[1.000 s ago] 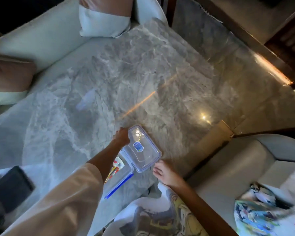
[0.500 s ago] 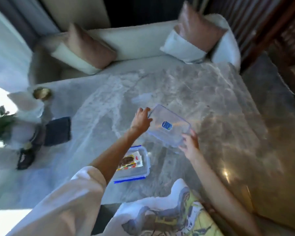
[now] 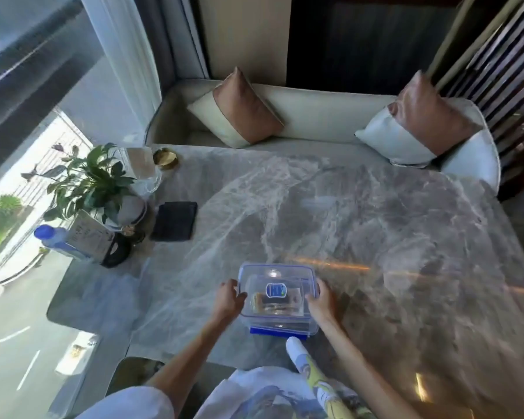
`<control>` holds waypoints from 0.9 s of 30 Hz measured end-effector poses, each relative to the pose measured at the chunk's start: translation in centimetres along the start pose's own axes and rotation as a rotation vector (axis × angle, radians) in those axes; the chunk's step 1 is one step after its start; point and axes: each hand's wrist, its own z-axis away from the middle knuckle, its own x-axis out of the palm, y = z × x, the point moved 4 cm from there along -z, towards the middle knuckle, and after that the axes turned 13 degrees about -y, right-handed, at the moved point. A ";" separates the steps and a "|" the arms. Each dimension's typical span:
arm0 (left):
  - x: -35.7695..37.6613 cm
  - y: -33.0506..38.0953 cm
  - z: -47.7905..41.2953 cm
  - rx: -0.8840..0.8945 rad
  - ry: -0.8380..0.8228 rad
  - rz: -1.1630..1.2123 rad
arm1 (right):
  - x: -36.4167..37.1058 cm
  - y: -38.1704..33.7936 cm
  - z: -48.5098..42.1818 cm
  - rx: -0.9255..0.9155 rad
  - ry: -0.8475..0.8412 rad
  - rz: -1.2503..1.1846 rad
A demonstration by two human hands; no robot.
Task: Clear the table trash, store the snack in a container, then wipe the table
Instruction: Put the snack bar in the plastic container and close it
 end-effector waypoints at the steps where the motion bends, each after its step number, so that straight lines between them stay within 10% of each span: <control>1: 0.7 -0.6 0.3 -0.007 -0.007 -0.007 | 0.4 0.9 0.5 0.015 0.023 0.038; 27: 2.7 -2.0 -0.8 0.163 -0.011 -0.010 | 2.5 4.2 0.2 0.208 0.132 0.279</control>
